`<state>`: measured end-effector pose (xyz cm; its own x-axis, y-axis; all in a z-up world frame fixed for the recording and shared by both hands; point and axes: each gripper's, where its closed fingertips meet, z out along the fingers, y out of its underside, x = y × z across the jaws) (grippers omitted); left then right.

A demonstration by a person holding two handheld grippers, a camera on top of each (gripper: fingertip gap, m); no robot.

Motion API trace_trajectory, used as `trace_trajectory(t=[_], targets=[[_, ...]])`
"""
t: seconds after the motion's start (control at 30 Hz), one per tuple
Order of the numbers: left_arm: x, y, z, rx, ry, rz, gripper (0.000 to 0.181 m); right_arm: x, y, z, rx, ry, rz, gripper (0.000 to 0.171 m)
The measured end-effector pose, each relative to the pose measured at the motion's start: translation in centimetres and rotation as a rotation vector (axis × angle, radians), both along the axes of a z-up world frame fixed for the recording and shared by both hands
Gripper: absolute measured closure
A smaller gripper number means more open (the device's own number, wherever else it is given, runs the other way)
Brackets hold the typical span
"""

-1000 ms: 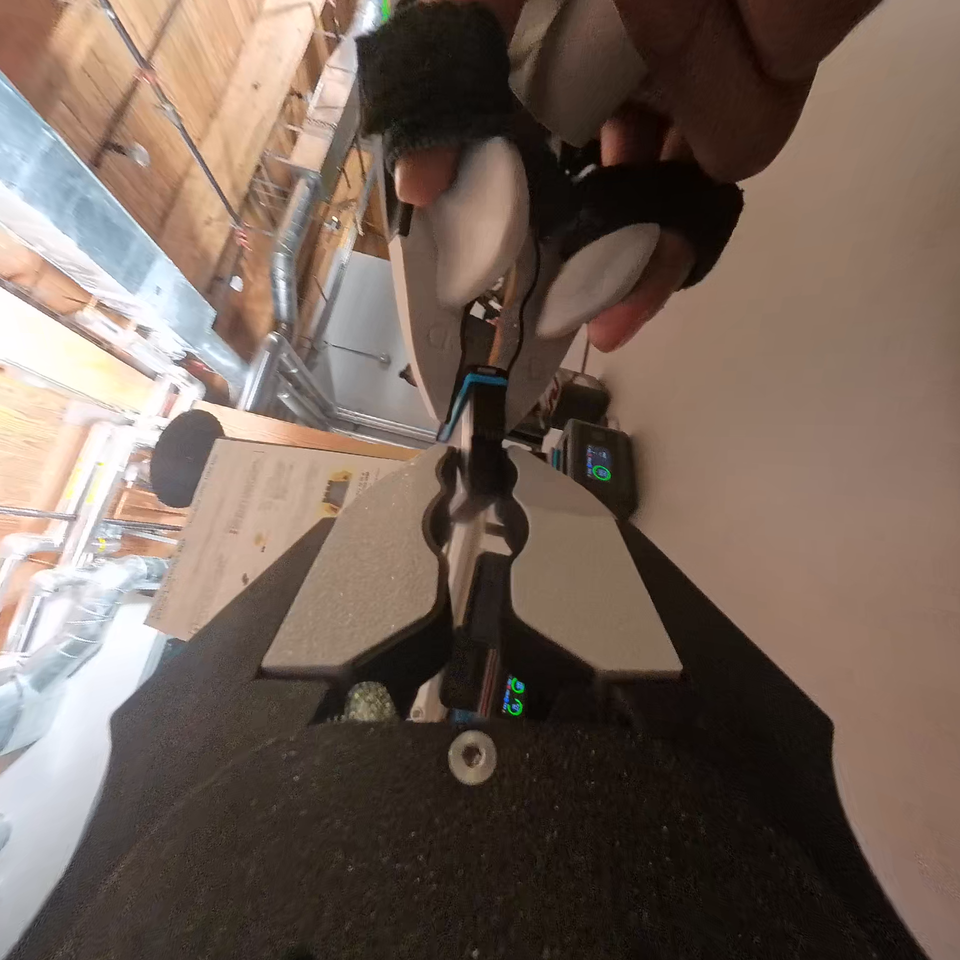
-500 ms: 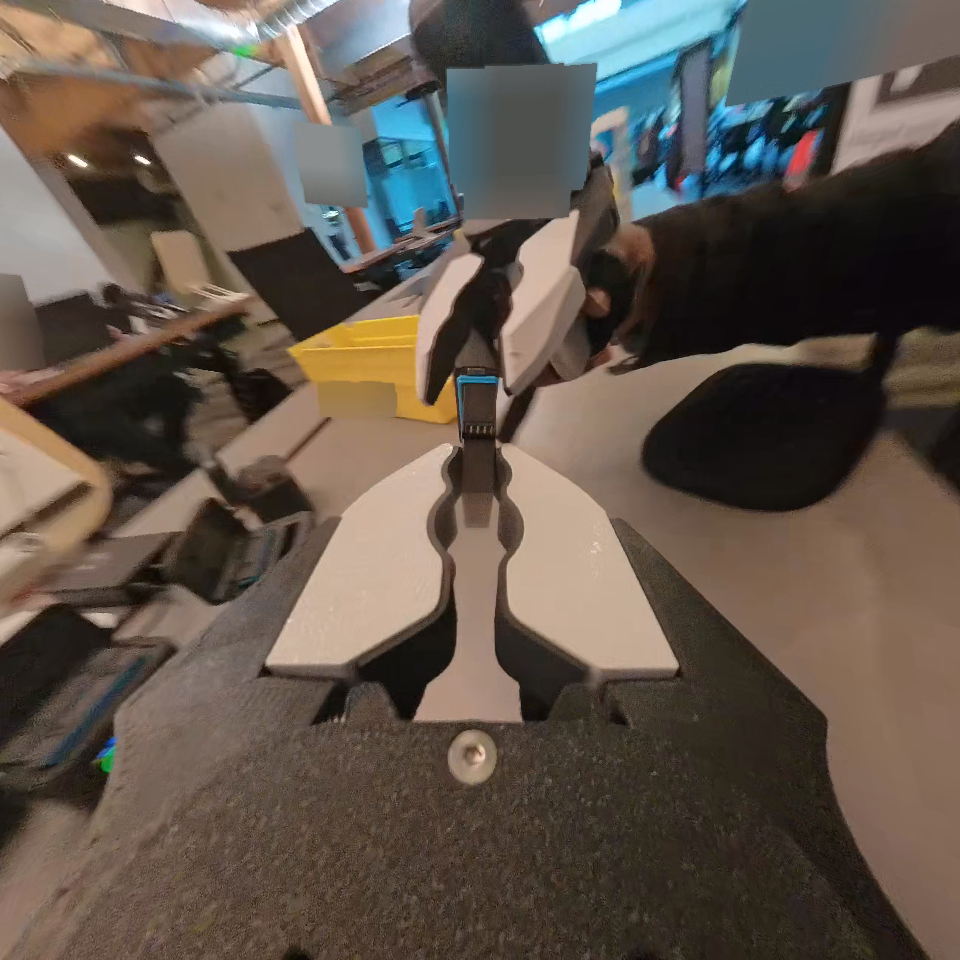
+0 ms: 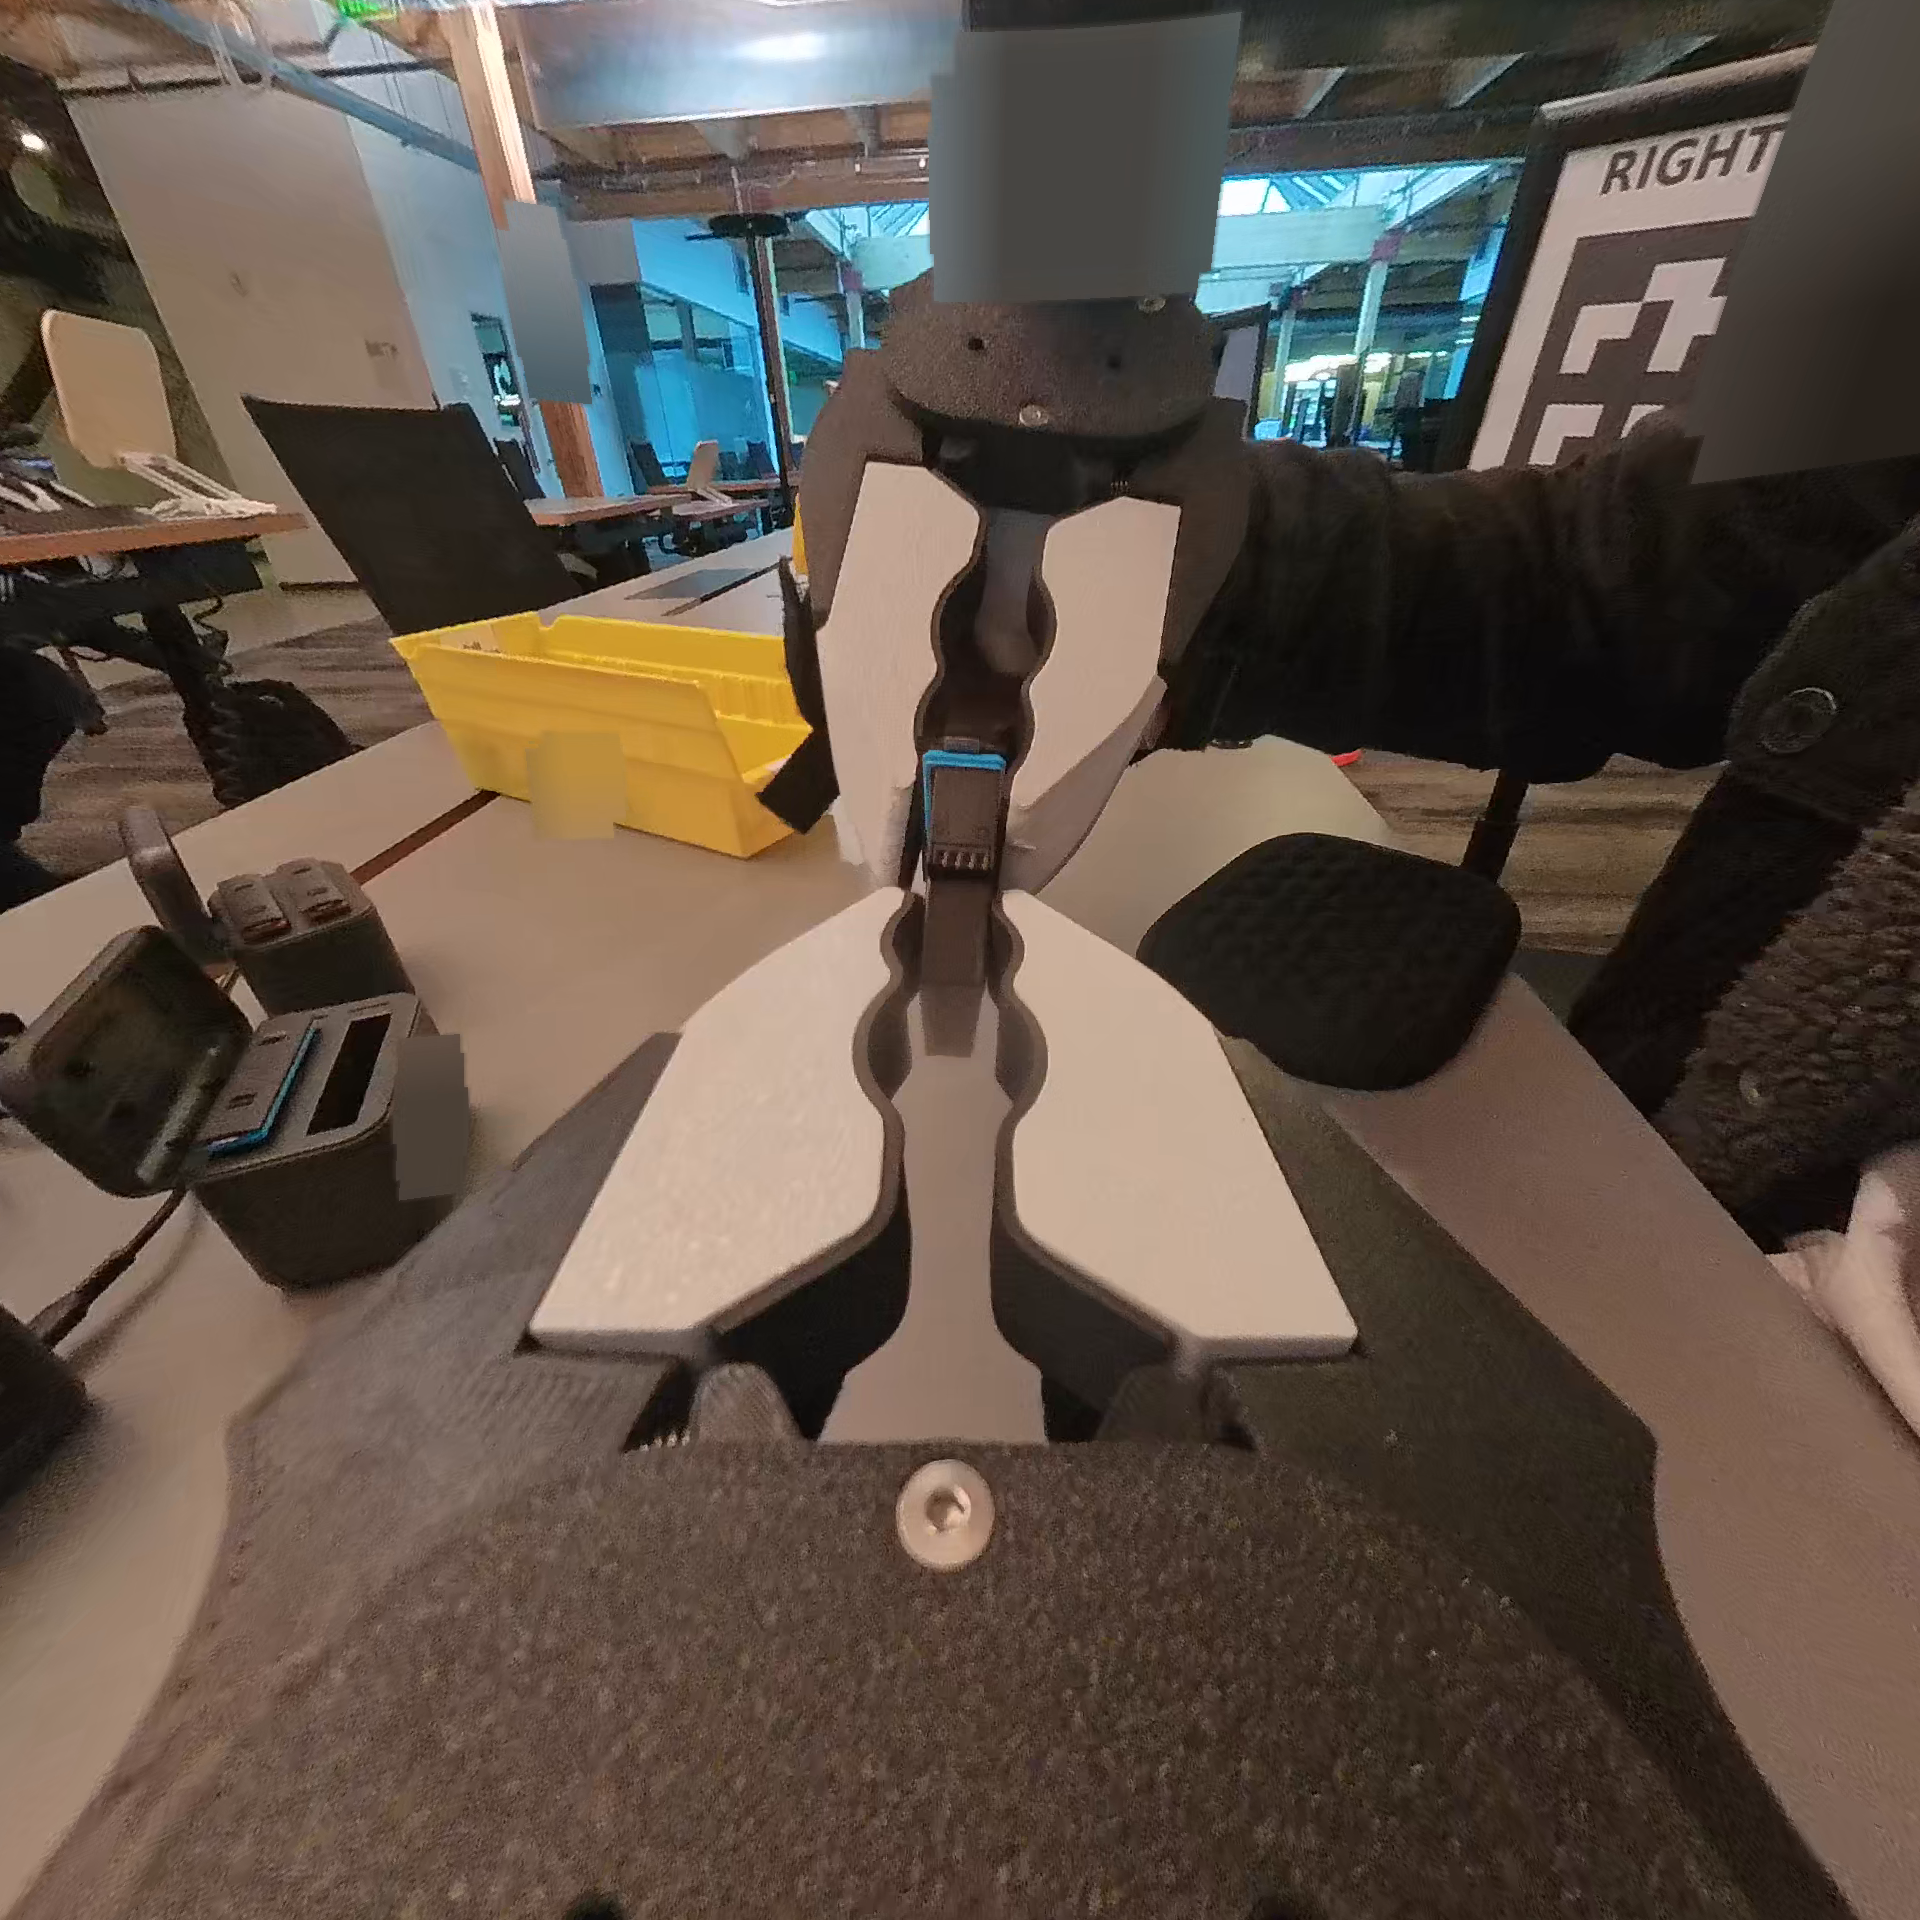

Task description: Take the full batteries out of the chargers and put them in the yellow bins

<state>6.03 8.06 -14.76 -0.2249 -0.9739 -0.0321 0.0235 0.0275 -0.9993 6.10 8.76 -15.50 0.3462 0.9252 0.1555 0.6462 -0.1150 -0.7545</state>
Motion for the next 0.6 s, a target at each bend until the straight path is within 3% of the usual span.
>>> trace_trajectory(t=[0.2,0.4,0.6], targets=[[0.4,2.7,-0.9,-0.063,0.071,0.112,0.151,3.0,2.8,0.6,0.035,-0.154,-0.004,0.156],[0.3,6.4,-3.6,-0.016,0.215,0.304,0.181,7.5,10.9,1.3,0.088,-0.42,0.059,0.156],[0.3,7.4,-5.5,0.1,0.296,0.361,0.181,8.5,15.2,-2.0,0.001,-0.602,0.246,0.156]])
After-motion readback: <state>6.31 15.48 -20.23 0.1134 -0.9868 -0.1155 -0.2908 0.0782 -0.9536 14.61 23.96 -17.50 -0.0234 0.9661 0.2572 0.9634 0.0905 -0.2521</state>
